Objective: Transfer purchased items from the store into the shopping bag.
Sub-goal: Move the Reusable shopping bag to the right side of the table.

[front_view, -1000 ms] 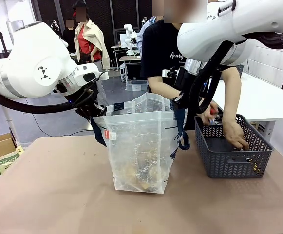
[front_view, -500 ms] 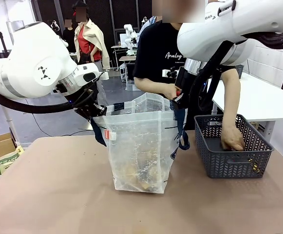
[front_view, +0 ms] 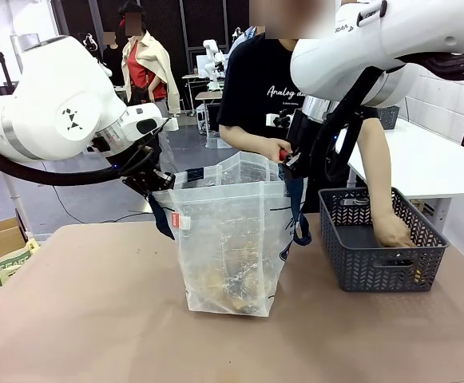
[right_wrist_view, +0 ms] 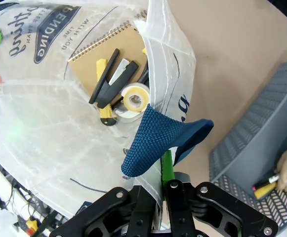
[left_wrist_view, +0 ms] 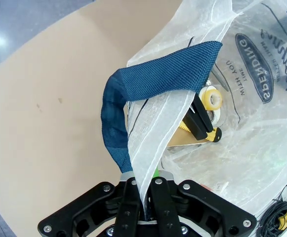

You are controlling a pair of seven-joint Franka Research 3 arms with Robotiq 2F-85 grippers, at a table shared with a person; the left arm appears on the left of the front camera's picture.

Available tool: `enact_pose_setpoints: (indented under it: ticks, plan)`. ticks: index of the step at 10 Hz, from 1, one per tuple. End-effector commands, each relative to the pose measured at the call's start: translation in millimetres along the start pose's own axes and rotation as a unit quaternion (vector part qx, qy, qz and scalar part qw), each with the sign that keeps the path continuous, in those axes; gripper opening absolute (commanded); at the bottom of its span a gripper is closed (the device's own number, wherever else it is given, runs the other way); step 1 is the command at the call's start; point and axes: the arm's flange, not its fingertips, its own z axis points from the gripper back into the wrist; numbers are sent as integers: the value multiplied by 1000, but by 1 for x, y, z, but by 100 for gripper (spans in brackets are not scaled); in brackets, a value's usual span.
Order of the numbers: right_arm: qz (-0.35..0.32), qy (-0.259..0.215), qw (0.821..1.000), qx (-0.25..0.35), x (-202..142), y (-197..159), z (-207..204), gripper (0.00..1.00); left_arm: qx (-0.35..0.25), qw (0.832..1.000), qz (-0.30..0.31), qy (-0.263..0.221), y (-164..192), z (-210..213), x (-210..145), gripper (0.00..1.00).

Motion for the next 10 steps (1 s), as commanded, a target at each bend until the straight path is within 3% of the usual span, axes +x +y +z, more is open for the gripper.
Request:
enact_pose_setpoints:
  ticks: [1, 10]
  plan:
    - [-2, -1, 1000, 0, 0, -1, 0, 0, 1, 1000, 1, -3, 2, 3, 0, 0]
    - [-2, -1, 1000, 0, 0, -1, 0, 0, 1, 1000, 1, -3, 2, 3, 0, 0]
